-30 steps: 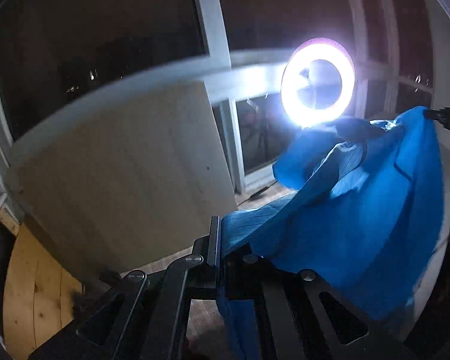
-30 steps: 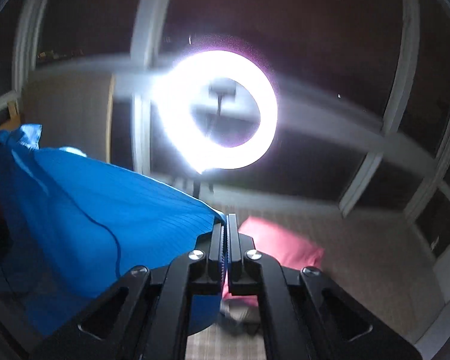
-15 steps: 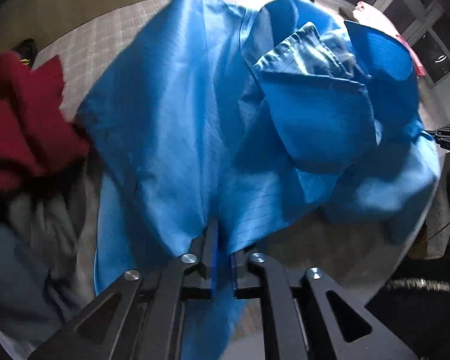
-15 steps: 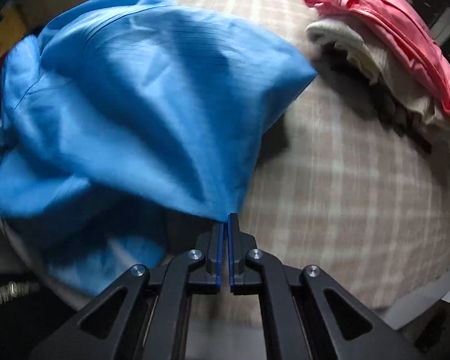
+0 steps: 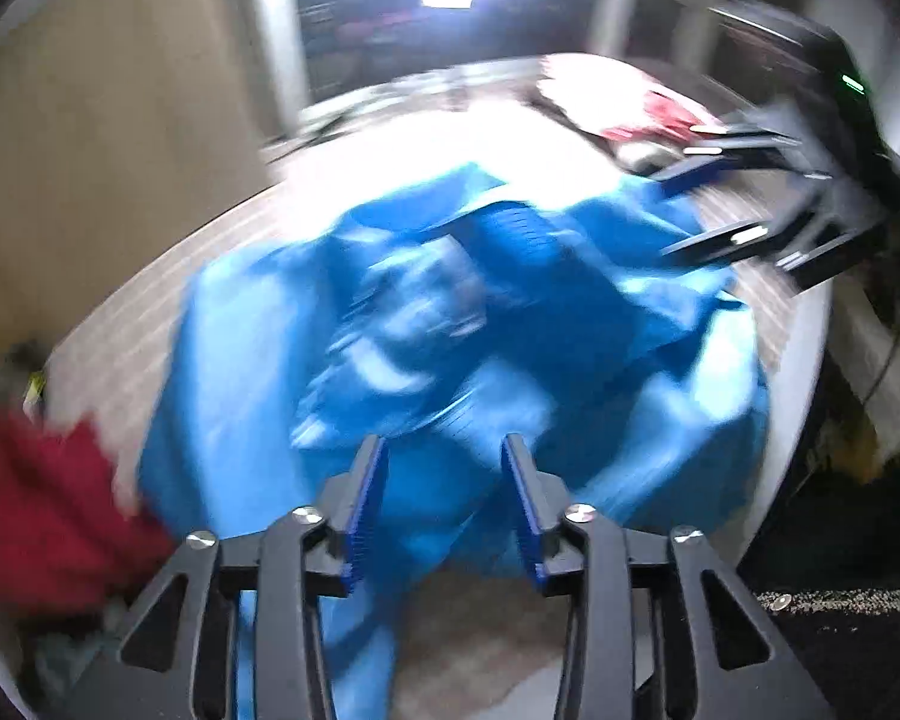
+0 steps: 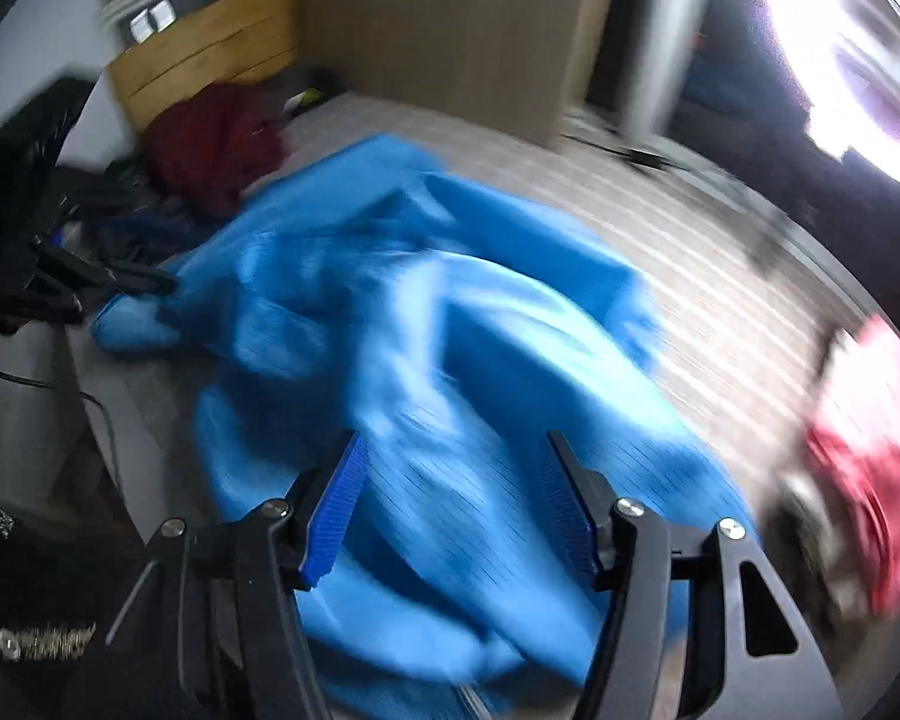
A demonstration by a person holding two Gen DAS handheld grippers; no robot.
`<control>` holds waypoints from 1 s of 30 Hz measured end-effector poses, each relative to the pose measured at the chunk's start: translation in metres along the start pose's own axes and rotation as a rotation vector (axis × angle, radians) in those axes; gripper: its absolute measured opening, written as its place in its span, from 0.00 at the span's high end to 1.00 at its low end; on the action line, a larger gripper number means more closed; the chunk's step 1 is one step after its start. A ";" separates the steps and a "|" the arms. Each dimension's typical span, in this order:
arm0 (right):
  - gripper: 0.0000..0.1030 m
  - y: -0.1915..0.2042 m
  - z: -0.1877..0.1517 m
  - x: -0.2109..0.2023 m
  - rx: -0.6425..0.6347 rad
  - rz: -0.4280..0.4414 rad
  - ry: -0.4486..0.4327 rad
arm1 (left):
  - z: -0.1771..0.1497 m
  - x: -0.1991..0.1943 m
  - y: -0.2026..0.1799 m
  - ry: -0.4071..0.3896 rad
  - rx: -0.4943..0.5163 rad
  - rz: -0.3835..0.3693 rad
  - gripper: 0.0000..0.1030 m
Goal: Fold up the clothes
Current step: 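Lay the blue coat flat on the floor and open both grippers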
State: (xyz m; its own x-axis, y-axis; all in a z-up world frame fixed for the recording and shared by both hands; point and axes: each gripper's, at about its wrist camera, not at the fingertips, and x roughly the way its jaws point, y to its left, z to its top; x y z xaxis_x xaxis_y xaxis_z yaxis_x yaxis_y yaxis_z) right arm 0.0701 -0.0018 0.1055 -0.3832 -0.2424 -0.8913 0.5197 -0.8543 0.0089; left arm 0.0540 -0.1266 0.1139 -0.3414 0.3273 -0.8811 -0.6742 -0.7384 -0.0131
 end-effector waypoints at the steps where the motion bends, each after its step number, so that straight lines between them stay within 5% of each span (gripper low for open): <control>1: 0.43 0.002 0.001 0.008 -0.013 -0.002 0.019 | 0.004 0.006 -0.005 0.025 0.041 -0.007 0.55; 6: 0.43 0.000 -0.009 0.026 -0.019 0.001 0.091 | 0.018 0.044 0.008 0.132 0.116 0.007 0.54; 11: 0.43 -0.007 -0.039 0.029 0.015 -0.045 0.131 | 0.020 0.074 0.015 0.252 0.102 -0.174 0.53; 14: 0.43 -0.011 -0.049 0.033 0.038 -0.081 0.149 | 0.014 0.079 0.004 0.308 0.131 -0.245 0.65; 16: 0.43 -0.014 -0.055 0.036 0.051 -0.102 0.158 | 0.009 0.068 -0.003 0.293 0.141 -0.294 0.72; 24: 0.43 -0.019 -0.061 0.064 0.075 -0.111 0.192 | -0.037 0.031 -0.046 0.203 0.125 -0.411 0.72; 30: 0.43 -0.018 -0.061 0.031 0.067 -0.106 0.155 | -0.086 0.017 -0.050 0.179 -0.011 -0.342 0.70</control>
State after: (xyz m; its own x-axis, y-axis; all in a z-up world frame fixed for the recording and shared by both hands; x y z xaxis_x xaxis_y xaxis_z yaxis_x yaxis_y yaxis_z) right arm 0.0952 0.0344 0.0507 -0.3084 -0.0808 -0.9478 0.4292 -0.9010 -0.0629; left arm 0.1383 -0.1352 0.0586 0.0223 0.4486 -0.8934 -0.7219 -0.6110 -0.3249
